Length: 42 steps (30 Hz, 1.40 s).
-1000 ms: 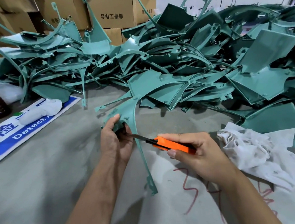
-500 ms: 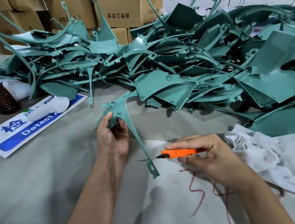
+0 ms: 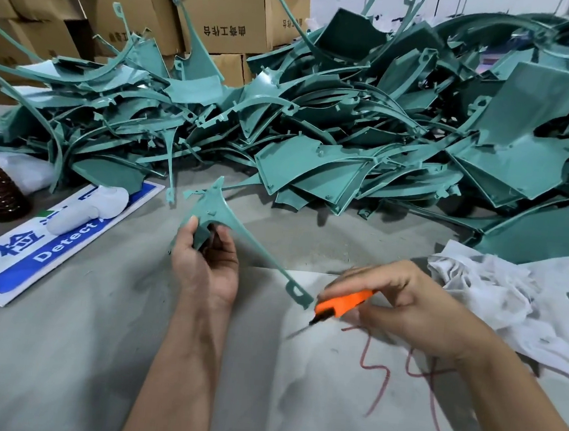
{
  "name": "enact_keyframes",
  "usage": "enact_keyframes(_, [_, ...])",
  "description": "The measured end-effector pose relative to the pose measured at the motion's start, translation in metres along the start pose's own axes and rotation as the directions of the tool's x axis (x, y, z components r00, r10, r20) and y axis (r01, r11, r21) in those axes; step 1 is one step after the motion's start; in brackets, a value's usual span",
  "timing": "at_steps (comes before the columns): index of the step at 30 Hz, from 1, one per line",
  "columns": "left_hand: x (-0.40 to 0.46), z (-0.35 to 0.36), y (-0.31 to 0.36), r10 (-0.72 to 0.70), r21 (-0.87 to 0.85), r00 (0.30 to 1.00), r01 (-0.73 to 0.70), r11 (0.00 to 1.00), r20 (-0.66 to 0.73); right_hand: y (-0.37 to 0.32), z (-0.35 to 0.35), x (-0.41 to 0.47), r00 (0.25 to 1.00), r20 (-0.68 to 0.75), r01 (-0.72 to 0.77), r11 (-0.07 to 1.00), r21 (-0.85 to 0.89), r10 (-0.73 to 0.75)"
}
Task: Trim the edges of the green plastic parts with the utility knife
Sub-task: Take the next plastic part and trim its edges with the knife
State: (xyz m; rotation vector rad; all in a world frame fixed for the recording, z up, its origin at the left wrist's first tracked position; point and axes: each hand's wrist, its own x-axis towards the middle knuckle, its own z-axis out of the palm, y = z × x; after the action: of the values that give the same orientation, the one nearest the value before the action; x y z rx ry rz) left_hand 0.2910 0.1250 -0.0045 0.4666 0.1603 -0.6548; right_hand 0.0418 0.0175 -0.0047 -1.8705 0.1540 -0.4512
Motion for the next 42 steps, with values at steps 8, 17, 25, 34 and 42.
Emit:
enact_keyframes(8, [-0.016, 0.006, -0.022, -0.056, 0.031, 0.991, 0.052, 0.998, 0.125, 0.008, 0.017, 0.01, 0.87, -0.494, -0.002, 1.0, 0.01, 0.006])
enact_keyframes(17, [-0.032, 0.012, -0.032, -0.258, 0.062, 0.928, 0.251, 0.966, 0.269, 0.019, 0.005, 0.014, 0.763, -0.642, -0.236, 0.956, -0.176, 0.07])
enact_keyframes(25, [-0.026, 0.006, -0.022, -0.266, 0.198, 0.785, 0.185, 0.963, 0.56, 0.008, 0.003, 0.015, 0.728, -0.608, 0.046, 0.863, 0.504, 0.316])
enact_keyframes(34, [-0.015, -0.006, -0.003, -0.456, 0.23, 0.798, 0.394, 0.89, 0.394, 0.003, -0.02, 0.006, 0.779, -0.562, 0.255, 0.676, 0.691, 0.279])
enact_keyframes(42, [-0.023, -0.007, -0.012, -0.533, 0.485, 0.767, 0.335, 0.808, 0.357, -0.004, -0.03, 0.009, 0.592, -0.709, 0.456, 0.566, 0.687, 0.383])
